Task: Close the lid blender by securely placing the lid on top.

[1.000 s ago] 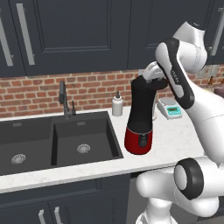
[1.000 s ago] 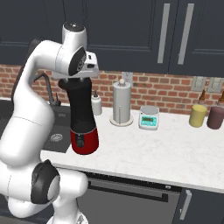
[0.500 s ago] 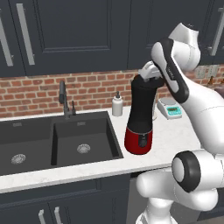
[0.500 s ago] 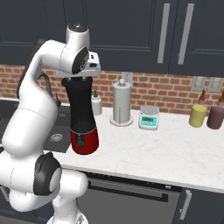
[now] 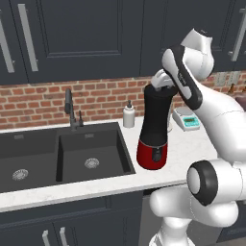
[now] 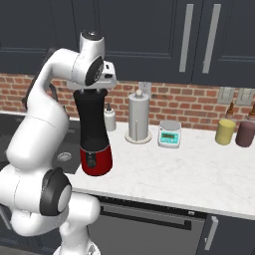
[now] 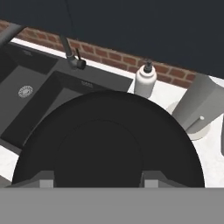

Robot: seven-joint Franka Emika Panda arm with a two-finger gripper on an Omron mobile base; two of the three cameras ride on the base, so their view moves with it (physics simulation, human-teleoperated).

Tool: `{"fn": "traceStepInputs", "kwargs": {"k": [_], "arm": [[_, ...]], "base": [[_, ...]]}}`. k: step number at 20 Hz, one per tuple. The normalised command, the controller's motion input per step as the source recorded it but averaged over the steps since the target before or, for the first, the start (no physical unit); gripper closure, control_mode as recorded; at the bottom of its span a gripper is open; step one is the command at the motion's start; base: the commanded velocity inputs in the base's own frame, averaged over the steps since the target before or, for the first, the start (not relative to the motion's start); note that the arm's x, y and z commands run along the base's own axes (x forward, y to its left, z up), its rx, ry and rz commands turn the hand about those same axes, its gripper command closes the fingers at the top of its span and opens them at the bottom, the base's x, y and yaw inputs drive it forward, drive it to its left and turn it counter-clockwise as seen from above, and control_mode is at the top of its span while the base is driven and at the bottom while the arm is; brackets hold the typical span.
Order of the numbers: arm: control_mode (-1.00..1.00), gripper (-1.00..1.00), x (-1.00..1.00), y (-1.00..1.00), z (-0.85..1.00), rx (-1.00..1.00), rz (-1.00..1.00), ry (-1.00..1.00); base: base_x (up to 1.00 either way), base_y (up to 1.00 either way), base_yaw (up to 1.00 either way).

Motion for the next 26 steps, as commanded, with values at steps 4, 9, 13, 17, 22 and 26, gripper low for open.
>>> {"fn": "traceStepInputs", "kwargs": {"k": [4, 9, 13, 17, 22, 26], "arm": [[-1.00, 1.00, 0.22, 0.00, -0.05, 0.00, 0.00, 0.00], [-1.00, 1.00, 0.22, 0.00, -0.02, 0.00, 0.00, 0.00], [-1.00, 1.00, 0.18, 0.03, -0.03, 0.00, 0.00, 0.00], [-1.00, 1.00, 0.06, 0.09, -0.04, 0.00, 0.00, 0.00], [-1.00, 1.00, 0.00, 0.15, -0.05, 0.00, 0.00, 0.00], [-1.00, 1.00, 0.00, 0.09, -0.04, 0.00, 0.00, 0.00]], "base": [[0.00, 0.00, 0.00], [0.00, 0.00, 0.00], [0.00, 0.00, 0.00], [0.00, 0.00, 0.00], [0.00, 0.00, 0.00], [0.00, 0.00, 0.00]]}}
